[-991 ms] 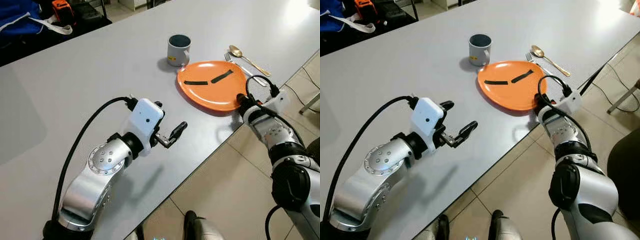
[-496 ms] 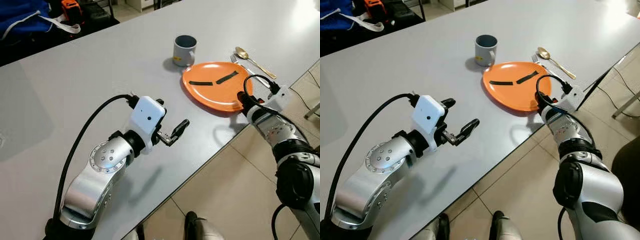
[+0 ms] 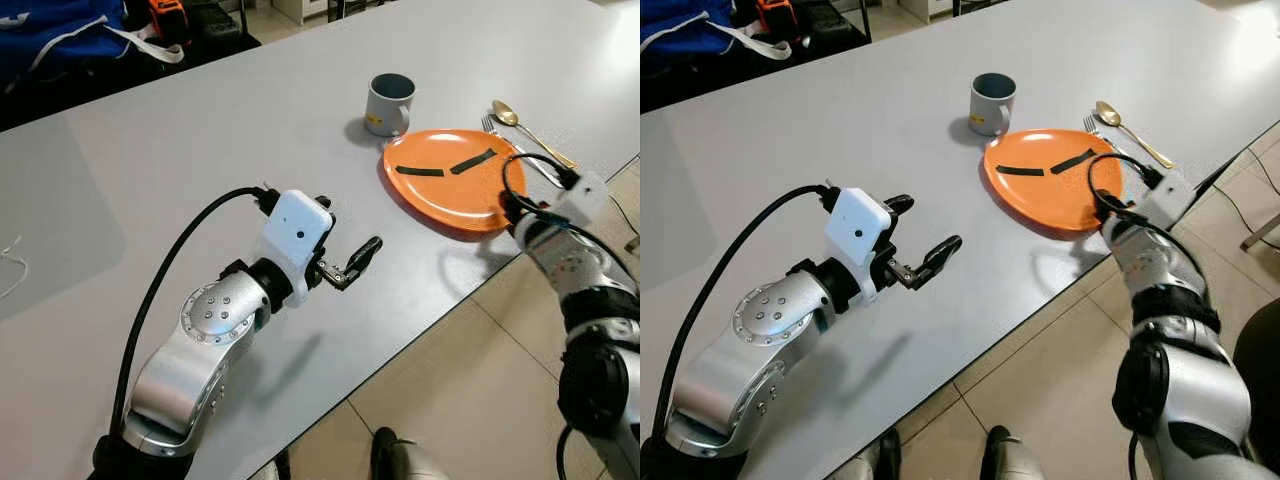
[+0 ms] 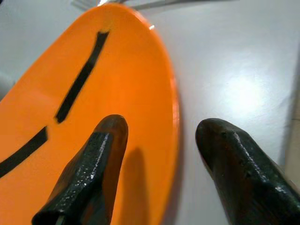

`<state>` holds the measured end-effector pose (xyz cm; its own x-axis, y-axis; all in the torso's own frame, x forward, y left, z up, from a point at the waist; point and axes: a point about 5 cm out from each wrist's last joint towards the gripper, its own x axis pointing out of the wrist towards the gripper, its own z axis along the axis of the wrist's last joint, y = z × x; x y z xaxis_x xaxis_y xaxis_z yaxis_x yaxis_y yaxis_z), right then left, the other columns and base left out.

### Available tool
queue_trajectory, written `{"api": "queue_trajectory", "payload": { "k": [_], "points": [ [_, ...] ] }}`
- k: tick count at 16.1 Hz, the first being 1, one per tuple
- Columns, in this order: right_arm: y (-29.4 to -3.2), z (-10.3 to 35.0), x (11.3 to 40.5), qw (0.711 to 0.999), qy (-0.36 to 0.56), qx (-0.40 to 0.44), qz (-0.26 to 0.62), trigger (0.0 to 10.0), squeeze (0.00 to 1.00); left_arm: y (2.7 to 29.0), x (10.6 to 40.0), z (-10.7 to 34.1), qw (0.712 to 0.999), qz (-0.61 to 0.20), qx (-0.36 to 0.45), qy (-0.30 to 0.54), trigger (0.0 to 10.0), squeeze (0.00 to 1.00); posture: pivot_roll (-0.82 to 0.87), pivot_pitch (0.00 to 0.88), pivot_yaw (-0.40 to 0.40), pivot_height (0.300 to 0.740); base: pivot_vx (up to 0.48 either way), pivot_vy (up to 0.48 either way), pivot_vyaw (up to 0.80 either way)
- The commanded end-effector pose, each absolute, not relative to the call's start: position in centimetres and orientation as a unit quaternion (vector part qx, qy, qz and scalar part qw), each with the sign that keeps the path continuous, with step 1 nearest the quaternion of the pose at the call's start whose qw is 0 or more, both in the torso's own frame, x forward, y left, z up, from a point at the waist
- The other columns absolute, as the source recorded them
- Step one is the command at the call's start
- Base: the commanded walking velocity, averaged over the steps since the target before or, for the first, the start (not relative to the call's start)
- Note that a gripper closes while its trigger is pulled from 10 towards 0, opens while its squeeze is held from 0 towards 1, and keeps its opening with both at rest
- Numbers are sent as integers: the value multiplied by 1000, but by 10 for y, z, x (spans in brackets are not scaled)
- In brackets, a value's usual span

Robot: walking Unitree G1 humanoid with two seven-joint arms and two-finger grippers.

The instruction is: Setting the table

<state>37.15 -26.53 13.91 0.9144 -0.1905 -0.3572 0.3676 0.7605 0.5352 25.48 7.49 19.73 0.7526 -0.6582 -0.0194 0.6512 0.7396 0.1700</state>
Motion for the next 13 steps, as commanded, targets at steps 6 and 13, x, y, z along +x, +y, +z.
{"api": "queue_trajectory", "payload": {
  "k": [6,13],
  "points": [
    [-270,138,351,925,139,317,-155,10000,0,76,258,197,940,-324,106,-33,10000,0,83,125,-12,740,0,0,0],
    [-263,194,280,982,-8,139,-131,10000,0,96,271,185,970,-215,109,-30,10000,0,46,98,-14,740,0,0,0]
  ]
}}
